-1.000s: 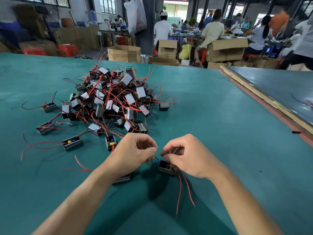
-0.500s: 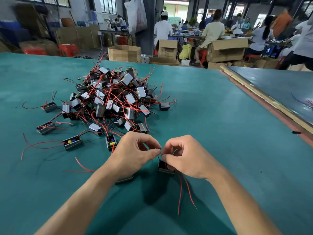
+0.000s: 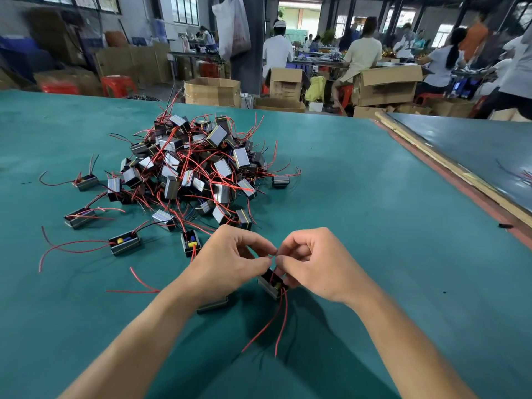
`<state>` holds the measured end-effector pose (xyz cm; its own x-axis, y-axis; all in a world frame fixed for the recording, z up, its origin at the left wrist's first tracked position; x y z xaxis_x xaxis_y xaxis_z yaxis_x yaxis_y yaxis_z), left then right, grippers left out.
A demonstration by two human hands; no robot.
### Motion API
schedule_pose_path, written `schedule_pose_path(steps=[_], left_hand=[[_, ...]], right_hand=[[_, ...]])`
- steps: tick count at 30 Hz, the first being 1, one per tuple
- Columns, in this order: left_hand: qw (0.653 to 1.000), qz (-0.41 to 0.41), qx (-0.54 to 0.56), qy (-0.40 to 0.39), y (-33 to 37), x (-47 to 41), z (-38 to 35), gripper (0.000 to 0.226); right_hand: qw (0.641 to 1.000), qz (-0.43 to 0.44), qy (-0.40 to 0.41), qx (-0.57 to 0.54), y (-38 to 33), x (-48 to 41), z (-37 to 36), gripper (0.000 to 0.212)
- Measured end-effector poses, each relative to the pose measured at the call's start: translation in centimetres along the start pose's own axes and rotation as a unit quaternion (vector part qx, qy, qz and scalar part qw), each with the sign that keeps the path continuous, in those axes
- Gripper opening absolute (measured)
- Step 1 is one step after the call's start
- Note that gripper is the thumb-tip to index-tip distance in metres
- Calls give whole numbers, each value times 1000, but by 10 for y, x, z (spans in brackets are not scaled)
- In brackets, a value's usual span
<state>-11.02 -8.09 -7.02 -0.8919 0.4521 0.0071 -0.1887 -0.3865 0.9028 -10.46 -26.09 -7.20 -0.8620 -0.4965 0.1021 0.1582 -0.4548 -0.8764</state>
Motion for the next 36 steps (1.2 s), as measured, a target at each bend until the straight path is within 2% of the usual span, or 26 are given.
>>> schedule_pose_path(steps=[5, 9, 17, 28, 36], left_hand=[[999, -16, -12, -25, 2, 1, 0, 28], [999, -22, -28, -6, 0, 1, -4, 17], [997, -24, -71, 36, -3, 1, -10, 15], [996, -23, -76, 36, -9, -3, -10, 22], [997, 0, -57, 42, -12, -4, -8, 13]], right_hand=[[1000, -17, 5, -2, 2, -1, 0, 12], [999, -29, 5, -24, 2, -2, 0, 12], [999, -42, -1, -8, 3, -1, 4, 10], [995, -6, 33, 91, 7, -3, 6, 14], [994, 15, 51, 97, 8, -4, 6, 15]])
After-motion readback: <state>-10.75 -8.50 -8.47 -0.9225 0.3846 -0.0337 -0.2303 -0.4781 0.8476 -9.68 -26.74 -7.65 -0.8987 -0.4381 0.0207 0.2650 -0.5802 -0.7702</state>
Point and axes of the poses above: each hand's wrist, its own x-axis away from the middle knuckle, its own z-axis out of the back of the hand, y = z × x, the point moved 1 cm from there along -x, towards the middle knuckle, and after that the axes turned 15 degrees about -y, right-handed, at the moved point
